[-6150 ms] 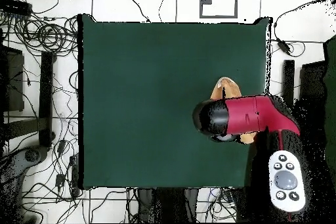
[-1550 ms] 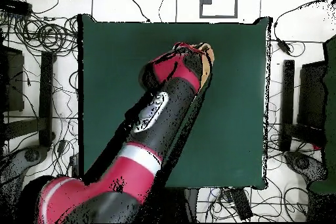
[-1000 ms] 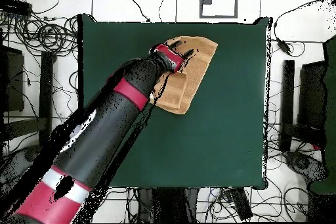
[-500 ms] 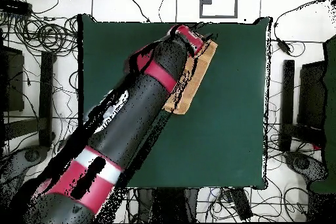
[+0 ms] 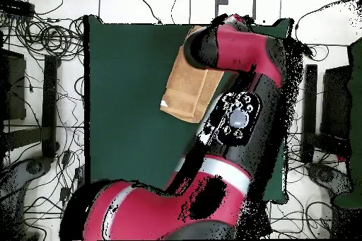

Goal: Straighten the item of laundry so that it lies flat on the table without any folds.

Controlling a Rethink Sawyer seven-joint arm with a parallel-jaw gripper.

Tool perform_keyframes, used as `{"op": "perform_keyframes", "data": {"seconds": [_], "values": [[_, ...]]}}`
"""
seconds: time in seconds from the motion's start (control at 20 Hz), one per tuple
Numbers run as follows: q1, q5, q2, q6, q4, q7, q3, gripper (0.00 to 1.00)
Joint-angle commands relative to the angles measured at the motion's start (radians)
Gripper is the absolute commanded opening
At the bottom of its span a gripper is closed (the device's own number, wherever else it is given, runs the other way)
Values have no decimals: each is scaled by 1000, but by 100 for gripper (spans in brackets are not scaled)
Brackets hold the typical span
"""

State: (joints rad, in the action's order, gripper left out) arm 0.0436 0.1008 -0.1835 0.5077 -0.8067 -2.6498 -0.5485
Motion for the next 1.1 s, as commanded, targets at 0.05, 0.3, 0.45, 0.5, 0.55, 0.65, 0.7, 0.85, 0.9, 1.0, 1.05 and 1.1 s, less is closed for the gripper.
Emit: {"op": "perform_keyframes", "data": {"seconds": [0.05,0.3,0.45,0.5,0.55,0.65,0.7,0.85,0.9,1.0,1.05,1.1], "values": [[96,75,-155,214,-97,590,573,100],[162,79,-184,312,-96,639,648,100],[203,98,-202,312,-140,671,714,100],[221,107,-209,321,-155,691,739,100],[224,106,-200,331,-142,690,746,100],[246,109,-198,364,-138,707,771,100],[255,109,-195,378,-134,717,782,100],[275,112,-165,407,-131,718,833,100],[293,119,-161,424,-135,744,865,100],[310,132,-134,447,-129,772,923,100],[319,131,-128,455,-132,786,943,100],[325,133,-106,465,-129,815,977,100]]}}
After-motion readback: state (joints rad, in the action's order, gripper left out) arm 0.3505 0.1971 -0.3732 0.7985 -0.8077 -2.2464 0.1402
